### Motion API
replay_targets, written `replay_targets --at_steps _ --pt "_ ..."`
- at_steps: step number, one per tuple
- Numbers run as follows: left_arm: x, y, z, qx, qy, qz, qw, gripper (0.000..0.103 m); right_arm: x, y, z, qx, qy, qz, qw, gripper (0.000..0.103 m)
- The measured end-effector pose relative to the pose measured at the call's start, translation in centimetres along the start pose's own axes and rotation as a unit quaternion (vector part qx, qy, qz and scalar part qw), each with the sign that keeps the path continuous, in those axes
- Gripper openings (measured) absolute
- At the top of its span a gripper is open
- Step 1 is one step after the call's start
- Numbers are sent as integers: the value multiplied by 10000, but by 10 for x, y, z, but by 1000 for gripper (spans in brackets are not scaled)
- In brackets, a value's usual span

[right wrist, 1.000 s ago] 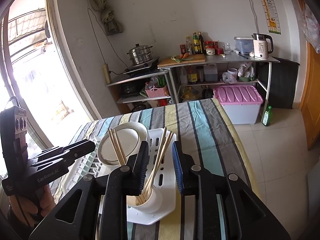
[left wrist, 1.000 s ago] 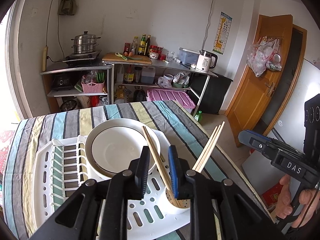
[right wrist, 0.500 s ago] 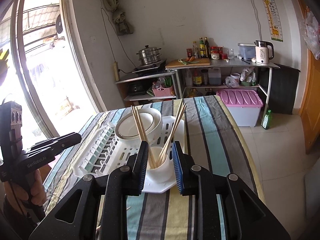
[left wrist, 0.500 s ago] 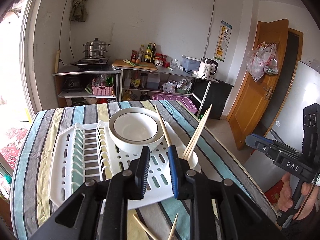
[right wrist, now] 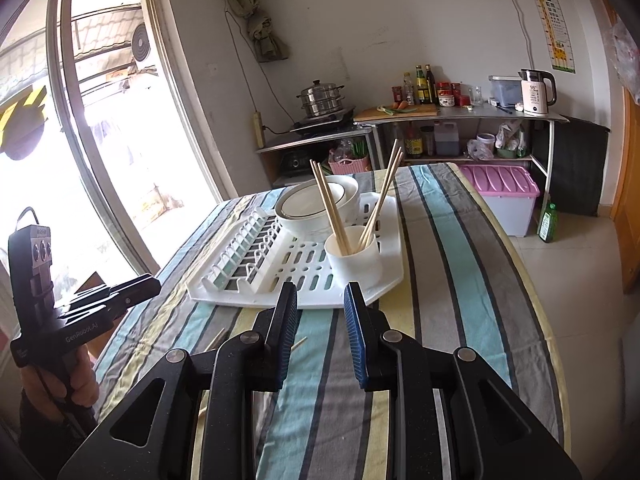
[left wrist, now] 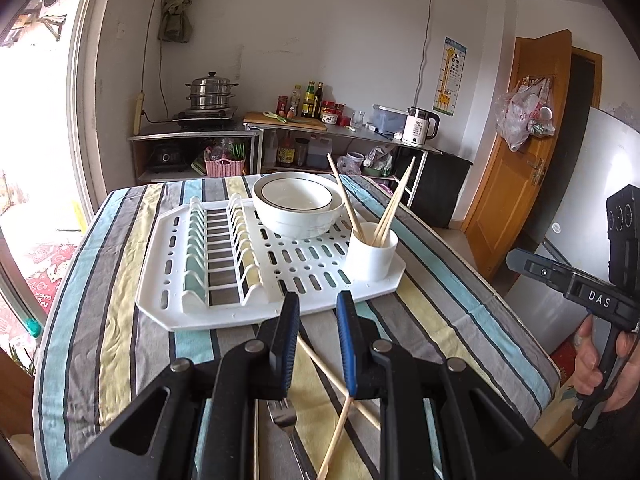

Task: Organize utensils
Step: 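Move the left tool back to the chopsticks while the right tool returns too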

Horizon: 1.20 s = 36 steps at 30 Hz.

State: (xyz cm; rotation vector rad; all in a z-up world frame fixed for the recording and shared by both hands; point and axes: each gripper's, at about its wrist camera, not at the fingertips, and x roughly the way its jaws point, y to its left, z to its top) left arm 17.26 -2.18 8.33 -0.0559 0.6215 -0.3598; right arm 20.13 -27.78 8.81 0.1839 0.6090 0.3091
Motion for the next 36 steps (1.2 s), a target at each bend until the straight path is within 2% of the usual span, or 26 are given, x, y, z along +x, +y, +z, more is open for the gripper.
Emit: replay_targets --at_steps 8,18,26,36 --pt "-23 1 -29 -7 50 65 10000 20 -18 7 -24 11 16 149 9999 25" --pt "-34 6 -46 -77 58 146 9998 22 -20 12 -40 12 139 265 9996 25" --pt "-22 21 -57 -90 272 290 9992 27 2 17 -50 62 425 354 9984 25" --pt "14 43 -69 -80 878 393 9953 27 38 19 -62 253 914 493 9943 30"
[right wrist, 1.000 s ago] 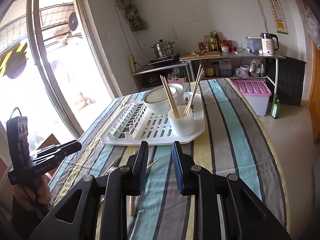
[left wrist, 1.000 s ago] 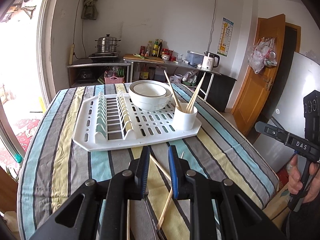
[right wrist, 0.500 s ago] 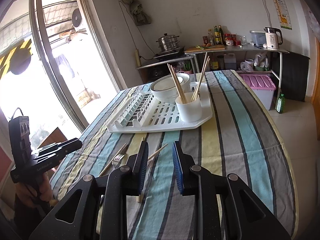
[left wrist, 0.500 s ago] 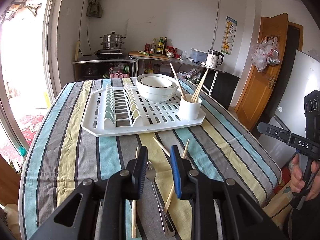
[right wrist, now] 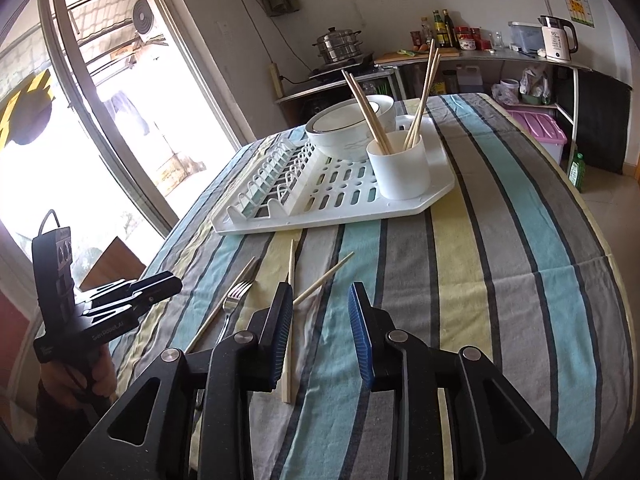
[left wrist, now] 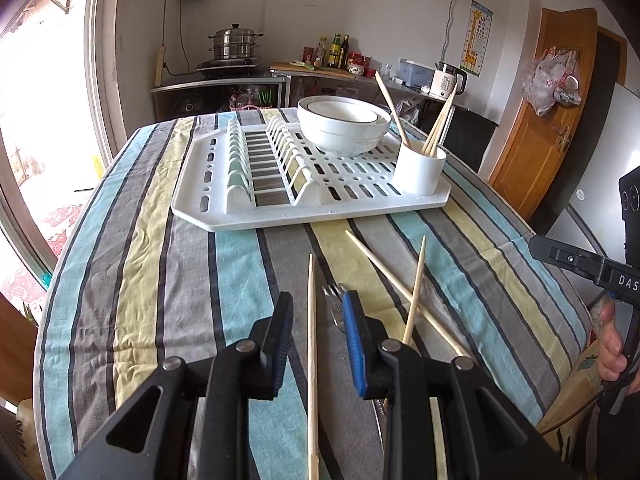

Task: Organize utensils
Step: 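Move the left tool back to the chopsticks while the right tool returns too, then lower the left tool onto a chopstick and close it while the right tool closes on another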

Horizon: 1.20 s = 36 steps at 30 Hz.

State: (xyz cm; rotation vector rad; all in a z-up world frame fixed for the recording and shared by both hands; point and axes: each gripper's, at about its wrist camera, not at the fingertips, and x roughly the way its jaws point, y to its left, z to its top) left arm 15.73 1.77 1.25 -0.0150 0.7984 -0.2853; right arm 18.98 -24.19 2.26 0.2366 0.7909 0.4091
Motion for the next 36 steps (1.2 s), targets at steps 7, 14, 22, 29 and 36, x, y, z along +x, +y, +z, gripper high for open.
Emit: replay_targets --at_steps 7,14,22,29,36 --pt "38 6 11 109 508 12 9986 27 35 -4 4 240 396 22 9989 30" --pt "76 11 29 97 960 -6 9953 27 70 -15 13 680 774 21 9947 30" --pt "100 6 39 254 1265 108 9916 27 100 -25 24 1002 1143 -184 9882 30" --pt "106 -2 43 439 1350 296 9894 27 119 -24 36 1062 1356 -498 9838 30" --pt "108 0 45 428 1372 472 9885 14 127 -16 46 1076 1565 -930 9774 30"
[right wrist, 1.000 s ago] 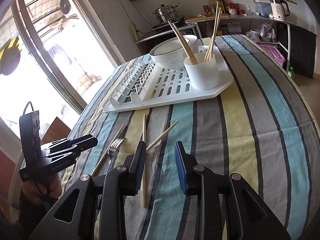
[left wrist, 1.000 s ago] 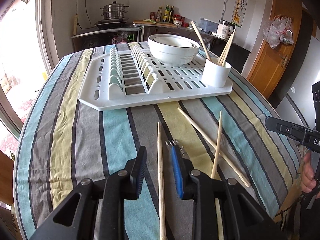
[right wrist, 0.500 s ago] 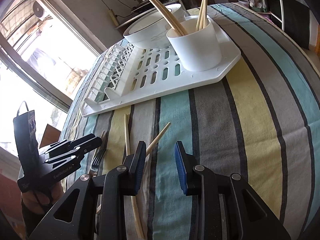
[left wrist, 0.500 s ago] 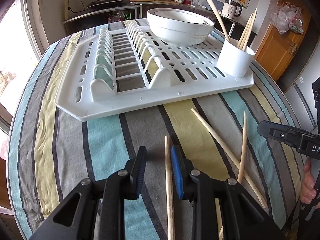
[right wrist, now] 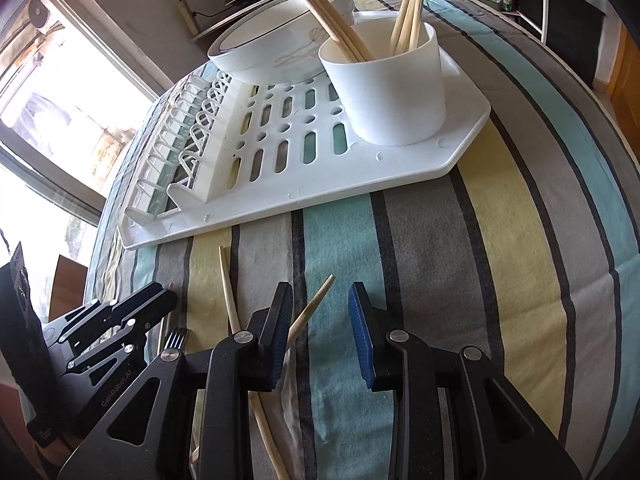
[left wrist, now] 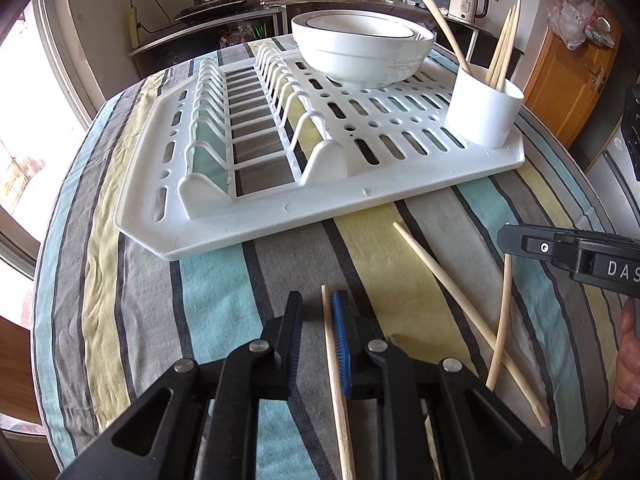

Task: Organize utensils
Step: 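Lower the left tool onto a chopstick and close it while the right tool closes on another, then lift the left tool's chopstick toward the white cup while the right tool carries its own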

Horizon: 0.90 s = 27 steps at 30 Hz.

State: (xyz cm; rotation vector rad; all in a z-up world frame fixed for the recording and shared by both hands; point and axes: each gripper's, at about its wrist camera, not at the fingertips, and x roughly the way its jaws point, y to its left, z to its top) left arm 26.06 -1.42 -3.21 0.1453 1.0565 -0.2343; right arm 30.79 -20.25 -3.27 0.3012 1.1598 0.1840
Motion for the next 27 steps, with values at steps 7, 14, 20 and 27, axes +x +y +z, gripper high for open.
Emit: replay_targets --at_steps 7,14,20,27 --pt "0 0 0 28 17 55 10000 7 3 14 1 -95 39 -546 9985 23" --pt "0 -1 0 66 30 79 9999 6 7 23 4 -214 81 -949 9952 12" --pt "1 0 0 21 33 29 10000 6 10 25 6 -181 91 -867 9960 4" --pt "-8 6 -1 -95 -82 -133 9998 5 -4 17 6 -236 -65 -523 9983 4"
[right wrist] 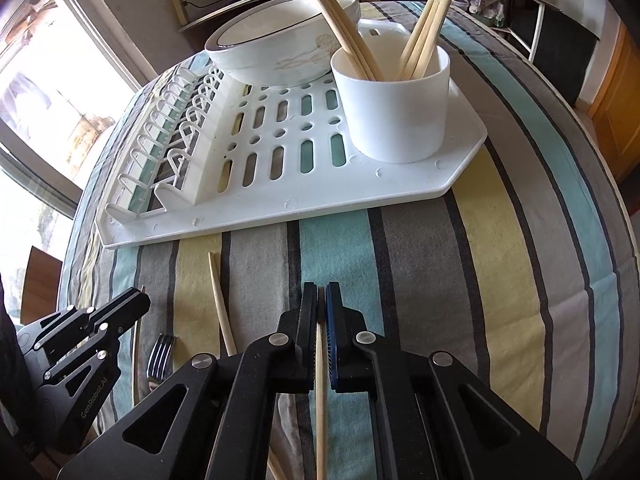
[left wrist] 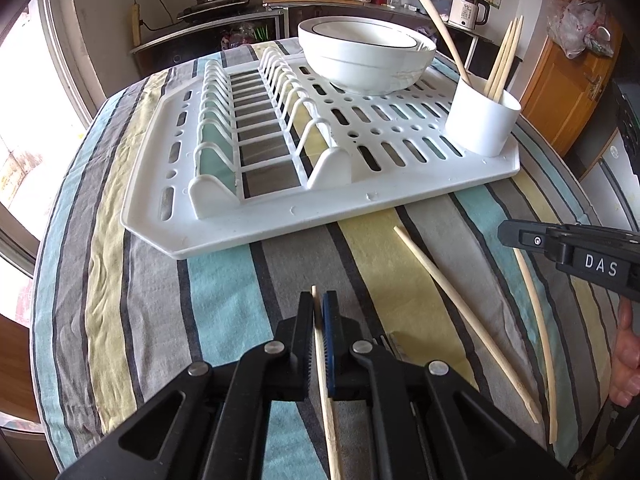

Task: Organize utensils
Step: 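Lift the left tool's chopstick toward the white cup while the right tool carries its own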

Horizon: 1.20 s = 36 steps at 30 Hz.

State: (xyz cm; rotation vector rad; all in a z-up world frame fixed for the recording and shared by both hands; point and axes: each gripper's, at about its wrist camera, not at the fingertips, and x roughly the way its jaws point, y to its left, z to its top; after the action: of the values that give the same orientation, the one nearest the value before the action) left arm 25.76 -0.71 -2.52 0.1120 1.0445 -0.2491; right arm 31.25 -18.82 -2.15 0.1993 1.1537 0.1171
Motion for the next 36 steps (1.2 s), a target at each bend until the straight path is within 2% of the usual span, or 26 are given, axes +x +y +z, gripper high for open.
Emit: replay_targets --at_steps 9,19,27,36 --pt "-26 9 6 -133 -270 -51 9995 5 -41 -9 2 -136 -535 448 9975 4" --pt "-63 13 24 -234 -920 -118 9954 5 -87 -1 10 -550 -1502 598 9853 4" --pt "-74 16 37 -327 -1192 -188 9922 5 -99 -1 10 -677 -1801 672 9790 4" --pt "-108 18 28 -380 -1574 -246 9865 5 -114 1 0 -833 -2023 744 9729 4"
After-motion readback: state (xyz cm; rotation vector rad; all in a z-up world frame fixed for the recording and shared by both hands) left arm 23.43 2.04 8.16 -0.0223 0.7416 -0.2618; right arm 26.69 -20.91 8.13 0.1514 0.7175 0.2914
